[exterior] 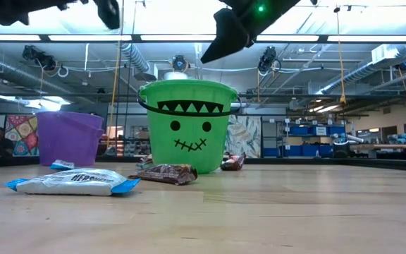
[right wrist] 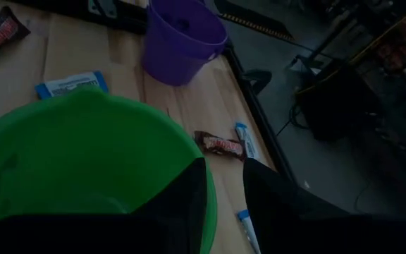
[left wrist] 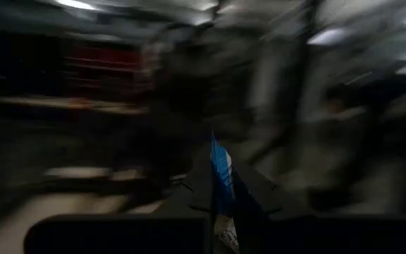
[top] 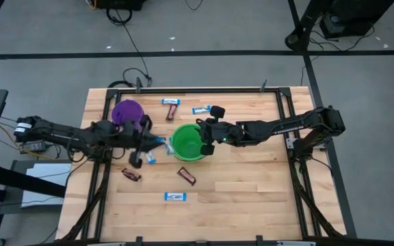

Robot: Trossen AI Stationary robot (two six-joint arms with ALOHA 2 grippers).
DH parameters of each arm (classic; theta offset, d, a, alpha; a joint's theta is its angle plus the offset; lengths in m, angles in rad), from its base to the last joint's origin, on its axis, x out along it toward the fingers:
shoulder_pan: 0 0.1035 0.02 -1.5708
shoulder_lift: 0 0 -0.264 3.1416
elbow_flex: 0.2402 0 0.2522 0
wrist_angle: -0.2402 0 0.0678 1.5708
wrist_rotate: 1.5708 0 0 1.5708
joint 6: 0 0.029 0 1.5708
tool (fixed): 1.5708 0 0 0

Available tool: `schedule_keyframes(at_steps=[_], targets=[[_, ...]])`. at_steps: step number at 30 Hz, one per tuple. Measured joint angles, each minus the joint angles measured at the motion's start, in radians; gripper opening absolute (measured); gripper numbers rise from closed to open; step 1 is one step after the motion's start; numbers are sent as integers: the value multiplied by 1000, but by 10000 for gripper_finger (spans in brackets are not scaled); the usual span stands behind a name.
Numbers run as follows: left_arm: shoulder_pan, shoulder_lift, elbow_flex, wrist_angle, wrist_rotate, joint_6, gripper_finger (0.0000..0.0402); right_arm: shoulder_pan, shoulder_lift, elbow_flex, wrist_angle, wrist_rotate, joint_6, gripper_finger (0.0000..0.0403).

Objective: Sort candy by brand, put in halloween buckets
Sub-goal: Put the white chocolate bar into the violet bucket

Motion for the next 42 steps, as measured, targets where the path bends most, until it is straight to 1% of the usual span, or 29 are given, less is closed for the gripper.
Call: schedule_keyframes(at_steps=[1, 3, 7, 8, 10, 11, 13, 15, 17, 19, 24, 27, 32, 37, 42], targets=[[0, -11, 0, -37, -89, 62, 29, 0, 0, 0, -1, -1, 3, 106], [0, -36, 0, -105, -301, 150, 29, 3, 0, 0, -1, -1, 5, 106], [3, -69, 6, -166, -803, 281, 29, 6, 0, 0, -2, -1, 3, 106], [6, -73, 15, -186, -897, 320, 29, 7, 0, 0, -2, -1, 2, 106], [11, -80, 44, -260, -1039, 363, 30, 7, 0, 0, -2, -2, -1, 106], [14, -81, 62, -305, -1092, 368, 30, 7, 0, 0, -2, -2, -2, 106], [23, -83, 104, -416, -1172, 368, 30, 7, 0, 0, -2, -10, -3, 106], [38, -83, 150, -523, -1233, 333, 30, 6, 0, 0, -2, -24, -4, 106], [66, -83, 192, -634, -1243, 260, 30, 9, 0, 0, -2, -28, -4, 106], [106, -87, 230, -758, -1217, 159, 30, 16, 0, 0, -2, -28, -4, 106], [248, -87, 283, -1065, -1035, -95, 30, 39, 0, 0, -2, -28, -4, 106], [334, -87, 284, -1178, -943, -186, 30, 54, 0, 0, -3, -18, -4, 106], [449, -86, 284, -1282, -842, -238, 31, 71, 0, 0, -3, 0, -4, 106], [525, -80, 284, -1295, -721, -236, 31, 78, 0, 0, -2, 2, -3, 106], [553, -75, 284, -1306, -716, -208, 32, 78, 0, 0, -2, 2, 1, 106]])
